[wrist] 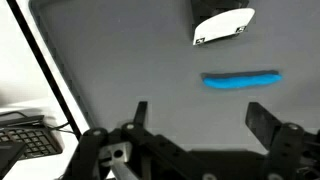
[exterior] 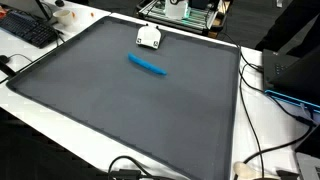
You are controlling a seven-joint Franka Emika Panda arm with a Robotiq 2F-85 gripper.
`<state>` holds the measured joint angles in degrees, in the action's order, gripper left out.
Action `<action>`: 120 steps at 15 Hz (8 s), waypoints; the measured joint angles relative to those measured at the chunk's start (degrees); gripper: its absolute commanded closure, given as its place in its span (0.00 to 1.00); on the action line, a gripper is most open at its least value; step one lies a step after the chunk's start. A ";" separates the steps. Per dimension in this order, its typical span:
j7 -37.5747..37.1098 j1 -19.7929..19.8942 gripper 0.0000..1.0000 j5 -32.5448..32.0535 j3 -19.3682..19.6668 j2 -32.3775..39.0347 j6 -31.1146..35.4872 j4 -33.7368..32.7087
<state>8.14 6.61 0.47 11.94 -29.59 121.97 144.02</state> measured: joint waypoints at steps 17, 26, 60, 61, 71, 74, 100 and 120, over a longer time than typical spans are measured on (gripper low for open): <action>-24.59 -0.17 0.00 5.76 -10.08 1.80 -0.58 5.56; -39.96 -0.20 0.00 20.92 -11.88 3.12 1.55 11.01; -47.57 -3.08 0.27 32.79 -12.85 24.35 25.41 13.42; -47.57 -3.17 0.38 32.79 -12.85 24.64 25.95 13.41; -47.60 -4.10 1.00 33.25 -12.85 25.46 29.19 13.06; -47.59 -4.38 0.98 35.65 -12.85 25.34 29.66 12.56; -44.70 -9.66 0.98 17.07 -17.38 29.48 9.83 -12.40; -19.69 -14.91 0.98 -2.51 -17.79 49.48 -2.83 -32.51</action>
<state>-11.55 -8.30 -2.04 -5.85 19.90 119.14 111.51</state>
